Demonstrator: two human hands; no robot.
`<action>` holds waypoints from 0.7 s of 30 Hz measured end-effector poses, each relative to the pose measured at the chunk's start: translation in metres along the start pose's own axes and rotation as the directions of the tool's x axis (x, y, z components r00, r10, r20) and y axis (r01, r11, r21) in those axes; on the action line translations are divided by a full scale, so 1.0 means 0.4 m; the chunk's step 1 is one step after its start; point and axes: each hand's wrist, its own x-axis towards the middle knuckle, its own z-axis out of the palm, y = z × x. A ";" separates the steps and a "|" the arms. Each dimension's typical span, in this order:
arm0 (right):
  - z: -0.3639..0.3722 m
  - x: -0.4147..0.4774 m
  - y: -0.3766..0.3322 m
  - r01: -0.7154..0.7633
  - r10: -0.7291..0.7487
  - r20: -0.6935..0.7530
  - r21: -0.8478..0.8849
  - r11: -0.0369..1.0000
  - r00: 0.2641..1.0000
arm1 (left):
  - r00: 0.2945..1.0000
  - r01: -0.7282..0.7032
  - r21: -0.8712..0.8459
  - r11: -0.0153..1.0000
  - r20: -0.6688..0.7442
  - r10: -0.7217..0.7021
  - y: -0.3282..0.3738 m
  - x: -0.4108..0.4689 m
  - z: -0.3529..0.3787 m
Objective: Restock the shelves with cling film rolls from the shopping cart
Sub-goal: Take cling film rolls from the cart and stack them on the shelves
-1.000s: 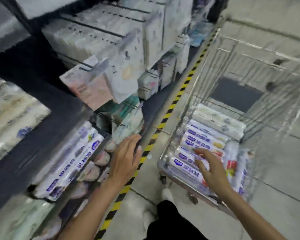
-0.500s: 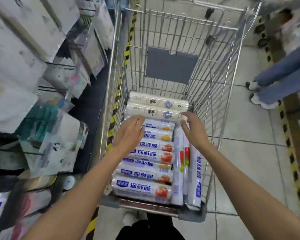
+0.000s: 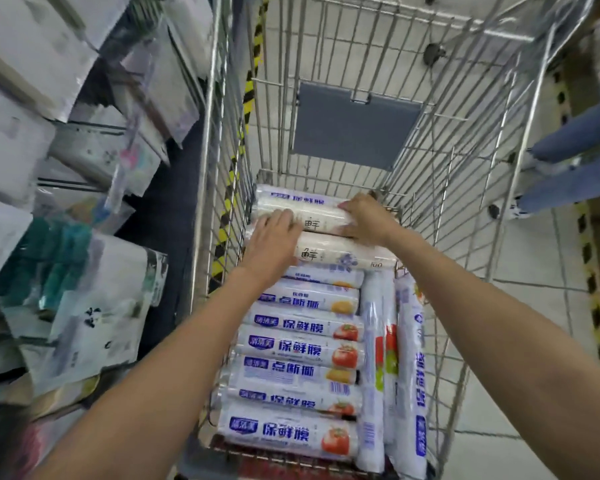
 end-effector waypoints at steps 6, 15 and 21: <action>-0.202 -0.108 -0.052 0.077 -0.052 -0.123 0.212 0.974 0.991 | 0.992 0.108 -0.192 0.975 0.086 -0.092 -0.003 -0.081 -0.147; -0.475 -0.386 -0.321 0.260 -0.307 -0.123 0.848 0.462 0.944 | 0.869 0.453 -0.394 0.800 -0.005 -0.495 -0.067 -0.478 -0.415; -0.406 -0.445 -0.590 0.273 -0.508 -0.061 0.895 0.354 0.859 | 0.641 0.672 -0.405 0.620 -0.101 -0.761 -0.061 -0.820 -0.462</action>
